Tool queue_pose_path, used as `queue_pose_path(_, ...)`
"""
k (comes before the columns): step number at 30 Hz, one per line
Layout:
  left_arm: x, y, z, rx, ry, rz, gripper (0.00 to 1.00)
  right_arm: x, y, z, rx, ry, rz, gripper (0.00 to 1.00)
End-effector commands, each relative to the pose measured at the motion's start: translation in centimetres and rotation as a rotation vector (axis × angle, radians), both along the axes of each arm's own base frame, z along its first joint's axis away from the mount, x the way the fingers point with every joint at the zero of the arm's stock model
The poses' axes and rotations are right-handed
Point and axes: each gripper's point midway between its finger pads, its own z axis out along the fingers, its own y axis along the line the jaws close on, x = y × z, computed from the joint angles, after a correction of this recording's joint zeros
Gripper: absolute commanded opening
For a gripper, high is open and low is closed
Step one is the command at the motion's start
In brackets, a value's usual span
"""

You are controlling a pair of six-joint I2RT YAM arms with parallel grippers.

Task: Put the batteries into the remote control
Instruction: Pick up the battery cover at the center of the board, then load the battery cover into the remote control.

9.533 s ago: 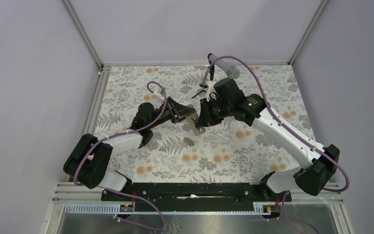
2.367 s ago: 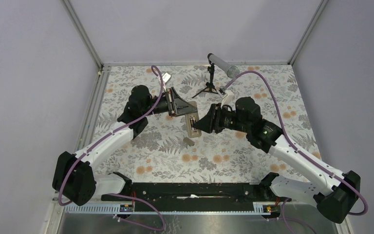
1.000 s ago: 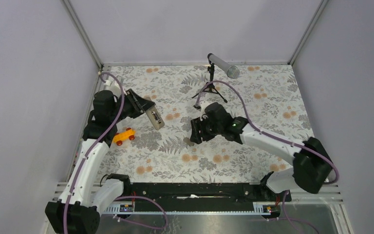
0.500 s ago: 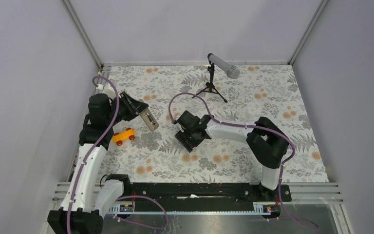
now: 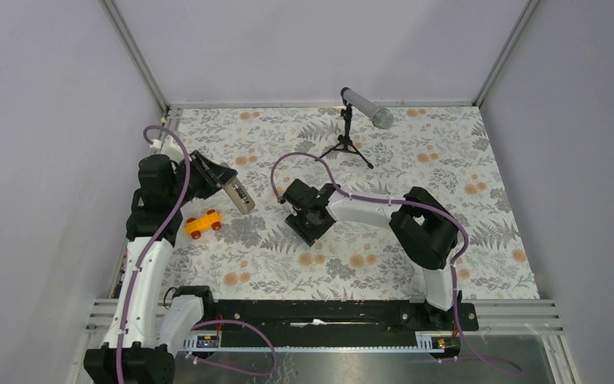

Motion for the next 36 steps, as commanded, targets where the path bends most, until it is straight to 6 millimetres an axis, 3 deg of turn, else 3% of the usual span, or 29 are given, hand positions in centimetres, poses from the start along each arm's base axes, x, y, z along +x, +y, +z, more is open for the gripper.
queue_pose_path(1,0.2,-0.5,1.3,-0.019,-0.058,-0.040,0.00,0.0,-0.3,-0.4,-0.020,0.039,-0.015,0.53)
queue_pose_path(8,0.0,-0.9,0.9,-0.040,-0.047,-0.057,0.00,0.6,-0.6,0.3,-0.023,0.019,-0.031,0.33)
queue_pose_path(13,-0.2,-1.2,0.3,-0.045,-0.047,-0.081,0.00,1.0,-0.8,2.6,0.026,-0.043,-0.055,0.29)
queue_pose_path(22,-0.5,-2.4,-1.8,-0.112,-0.083,-0.108,0.00,-0.8,-0.5,10.5,0.345,-0.144,-0.065,0.28)
queue_pose_path(28,-0.6,-6.1,-1.6,-0.115,-0.171,-0.180,0.00,-3.0,0.9,16.4,0.594,-0.170,0.011,0.28)
queue_pose_path(36,-0.6,-9.7,-1.2,-0.123,-0.227,-0.233,0.00,-4.2,1.6,22.4,0.738,-0.277,0.070,0.28)
